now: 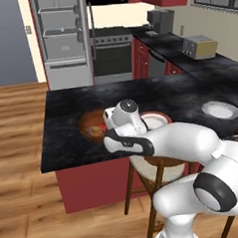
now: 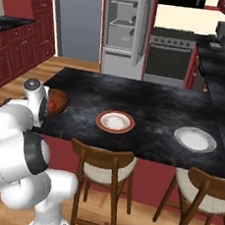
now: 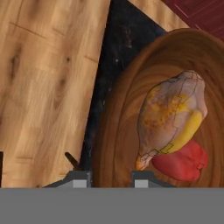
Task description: Pick the chicken drumstick and bell pepper from their plates and place them in the bowl. Then put the bowl in the fridge.
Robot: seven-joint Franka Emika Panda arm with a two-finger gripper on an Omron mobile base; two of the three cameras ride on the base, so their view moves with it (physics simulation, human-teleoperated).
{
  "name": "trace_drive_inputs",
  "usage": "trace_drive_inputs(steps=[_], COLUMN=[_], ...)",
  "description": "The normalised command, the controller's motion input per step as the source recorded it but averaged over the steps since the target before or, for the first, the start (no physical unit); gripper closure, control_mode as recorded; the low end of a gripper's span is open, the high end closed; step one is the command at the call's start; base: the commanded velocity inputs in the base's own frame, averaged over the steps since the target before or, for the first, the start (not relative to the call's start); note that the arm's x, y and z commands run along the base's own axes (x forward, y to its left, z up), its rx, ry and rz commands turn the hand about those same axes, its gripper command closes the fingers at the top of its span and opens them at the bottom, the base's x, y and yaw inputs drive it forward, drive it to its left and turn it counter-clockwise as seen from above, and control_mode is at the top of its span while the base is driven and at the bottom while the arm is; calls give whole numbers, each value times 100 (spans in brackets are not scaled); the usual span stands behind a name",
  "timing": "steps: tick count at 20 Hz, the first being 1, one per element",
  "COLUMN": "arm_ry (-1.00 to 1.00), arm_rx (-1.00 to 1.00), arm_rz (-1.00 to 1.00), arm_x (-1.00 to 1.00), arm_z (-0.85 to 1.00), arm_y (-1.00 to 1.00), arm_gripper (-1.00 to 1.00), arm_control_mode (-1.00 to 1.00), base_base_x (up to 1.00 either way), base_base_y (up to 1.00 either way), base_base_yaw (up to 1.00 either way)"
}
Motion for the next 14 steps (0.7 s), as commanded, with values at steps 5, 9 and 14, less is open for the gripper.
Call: trace_drive_inputs(steps=[5, 9, 14], arm_ry=[0, 0, 0], arm_rx=[0, 0, 0], arm_rz=[0, 0, 0], arm_x=[0, 0, 0], arm_z=[0, 0, 0], arm_y=[0, 0, 0], arm_gripper=[100, 100, 100], arm_control_mode=[100, 100, 100], base_base_x=[-25, -1, 3], base_base_y=[75, 94, 94], base_base_yaw=[0, 0, 0])
